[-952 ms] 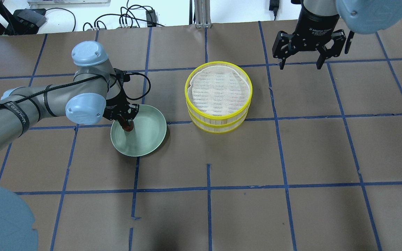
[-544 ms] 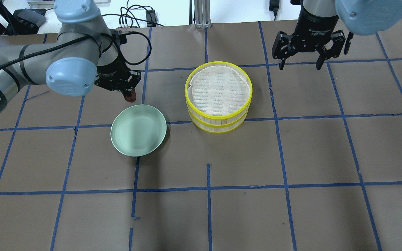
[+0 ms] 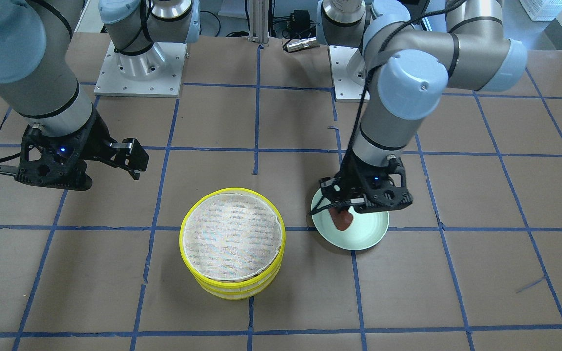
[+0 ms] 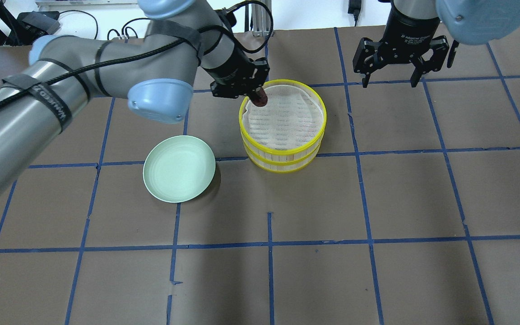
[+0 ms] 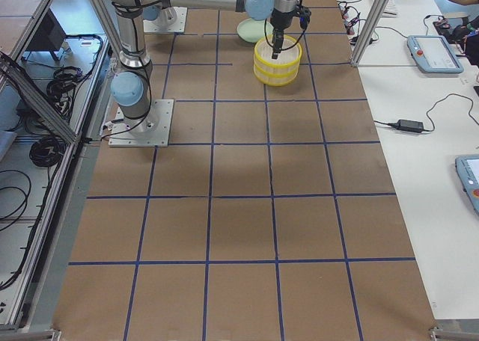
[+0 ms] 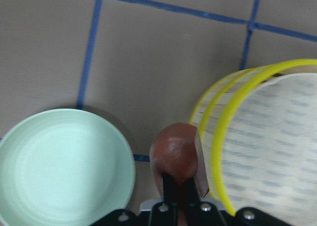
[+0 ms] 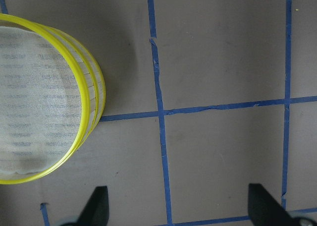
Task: Place buns in different layers of steamer
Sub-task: 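Lift the red bun and carry it over the steamer with left gripper, then lower the red bun onto the top tier mesh and open left gripper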
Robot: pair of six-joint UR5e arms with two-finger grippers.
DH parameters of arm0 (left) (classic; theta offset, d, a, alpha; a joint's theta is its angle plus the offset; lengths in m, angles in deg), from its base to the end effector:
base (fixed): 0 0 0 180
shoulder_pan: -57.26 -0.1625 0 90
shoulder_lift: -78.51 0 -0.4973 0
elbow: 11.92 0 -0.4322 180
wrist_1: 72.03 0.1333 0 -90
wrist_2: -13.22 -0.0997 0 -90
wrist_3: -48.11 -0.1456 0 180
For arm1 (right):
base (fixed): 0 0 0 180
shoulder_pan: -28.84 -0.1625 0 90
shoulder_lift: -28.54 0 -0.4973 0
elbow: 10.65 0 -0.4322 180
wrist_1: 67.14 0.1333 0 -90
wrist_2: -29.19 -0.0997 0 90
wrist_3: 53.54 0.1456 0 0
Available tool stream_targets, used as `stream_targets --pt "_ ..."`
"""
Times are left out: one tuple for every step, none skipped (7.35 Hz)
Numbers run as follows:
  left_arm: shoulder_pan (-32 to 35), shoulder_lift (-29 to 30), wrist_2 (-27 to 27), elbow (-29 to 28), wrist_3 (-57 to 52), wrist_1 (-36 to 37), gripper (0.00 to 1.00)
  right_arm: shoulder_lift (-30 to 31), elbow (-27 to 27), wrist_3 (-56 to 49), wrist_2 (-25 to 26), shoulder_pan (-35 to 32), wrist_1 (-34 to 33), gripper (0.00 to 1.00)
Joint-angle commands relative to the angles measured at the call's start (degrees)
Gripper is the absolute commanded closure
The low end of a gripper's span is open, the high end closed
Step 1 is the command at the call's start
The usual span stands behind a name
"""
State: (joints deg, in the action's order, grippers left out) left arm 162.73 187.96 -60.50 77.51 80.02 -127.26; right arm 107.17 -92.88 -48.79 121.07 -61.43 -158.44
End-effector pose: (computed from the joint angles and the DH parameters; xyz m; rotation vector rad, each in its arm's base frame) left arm -0.3568 -0.6366 0.3844 0.3407 -2.7448 0.1945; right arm 0.1315 -0.6226 0.4735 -0.1204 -3.1041 -0.0601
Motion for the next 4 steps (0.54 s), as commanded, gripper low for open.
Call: stream_targets --pt "2.5 3.7 1.8 -0.1 6.3 5.4 0.06 0.3 0.1 0.0 0.3 0.0 0.1 0.0" --pt "2.5 1.6 1.5 0.0 5.8 3.7 0.0 0.4 0.5 0.0 -0.2 0.2 0.2 0.0" --pt "2.5 1.6 1.0 -0.2 0.7 1.6 0.0 0.9 0.4 0.0 0.0 0.0 0.4 0.0" --pt "2.2 1.4 -2.4 -0.3 -3.2 1.0 0.0 2.0 -0.2 -0.1 1.0 0.2 0.2 0.0"
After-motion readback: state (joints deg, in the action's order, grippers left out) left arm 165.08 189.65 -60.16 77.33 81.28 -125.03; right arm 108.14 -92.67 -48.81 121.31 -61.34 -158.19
